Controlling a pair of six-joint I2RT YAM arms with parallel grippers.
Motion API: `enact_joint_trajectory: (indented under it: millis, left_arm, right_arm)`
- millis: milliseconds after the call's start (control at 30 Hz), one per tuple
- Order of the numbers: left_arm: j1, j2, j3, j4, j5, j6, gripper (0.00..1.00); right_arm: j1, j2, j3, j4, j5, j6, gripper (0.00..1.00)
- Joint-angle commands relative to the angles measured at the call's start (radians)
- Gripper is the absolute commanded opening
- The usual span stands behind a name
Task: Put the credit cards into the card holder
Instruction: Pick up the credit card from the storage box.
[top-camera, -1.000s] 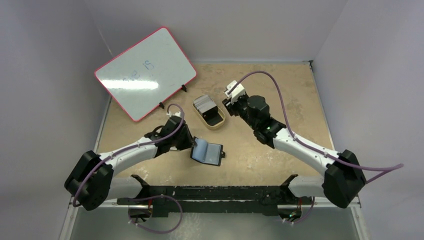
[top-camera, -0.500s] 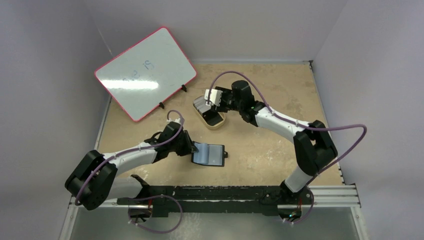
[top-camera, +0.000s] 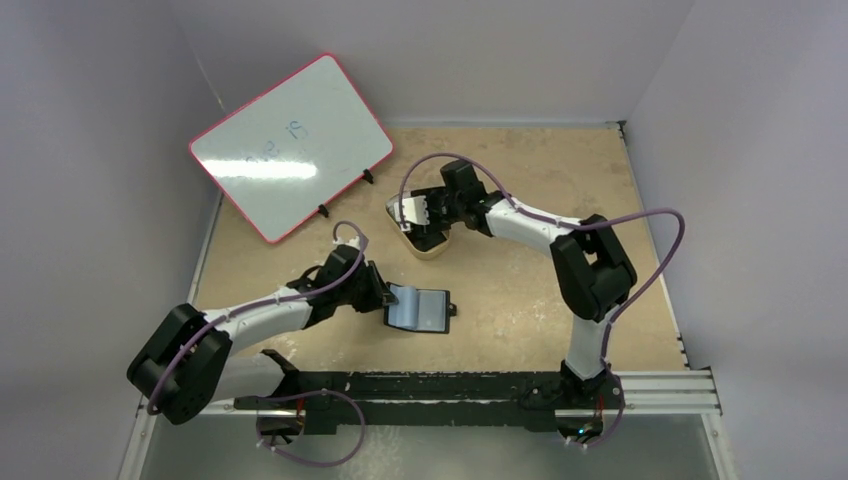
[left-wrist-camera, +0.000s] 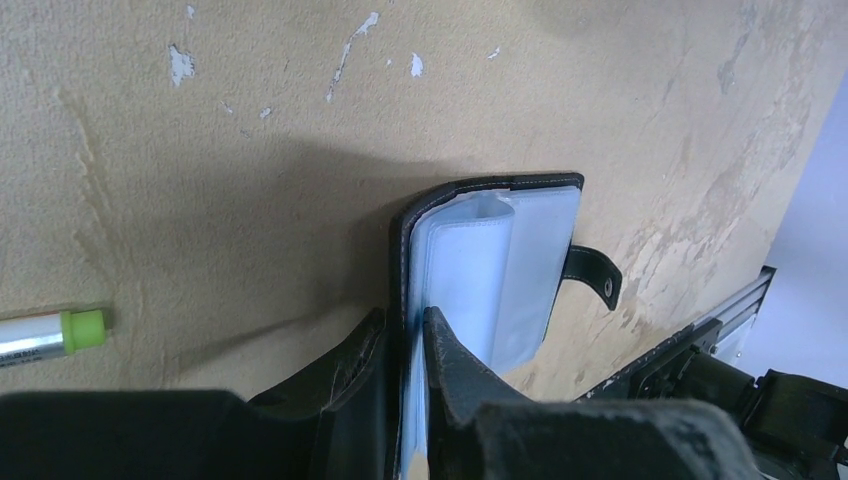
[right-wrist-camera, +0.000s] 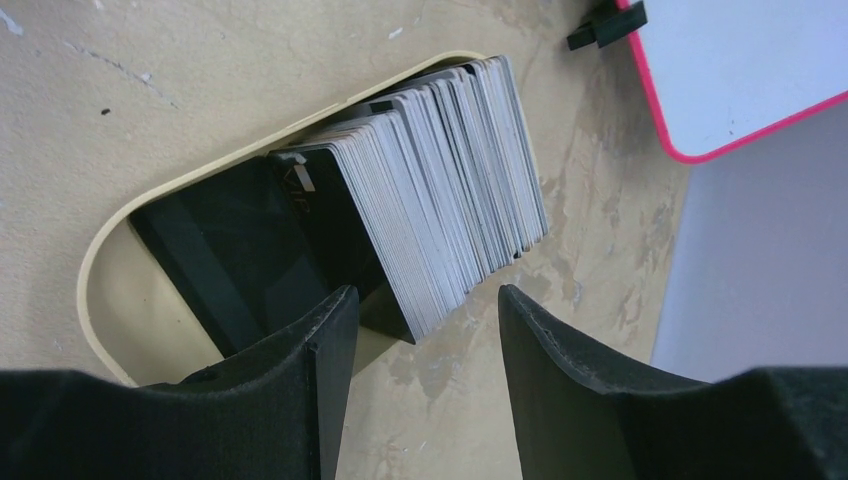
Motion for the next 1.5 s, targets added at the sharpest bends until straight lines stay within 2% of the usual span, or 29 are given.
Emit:
enact_joint_trajectory:
  millis: [0,667,1467]
  left_arm:
    - [0.001,-0.029,-0.003,0.045,0.02,-0.011,0.16]
    - [0.002,-0.02,-0.02,0.062,0.018,-0.014,0.16]
    - [0.001,-0.003,-0.024,0.081,0.02,-0.017,0.15]
  right_arm:
    - [0.013,0.008,0.045,-0.006,0.007,-0.079,0.56]
    - [0.05,0.074,0.056,0.106,0.128,-0.093,0.54]
    - [0.05,0.043,0.065,0.065,0.123,-0.087,0.28]
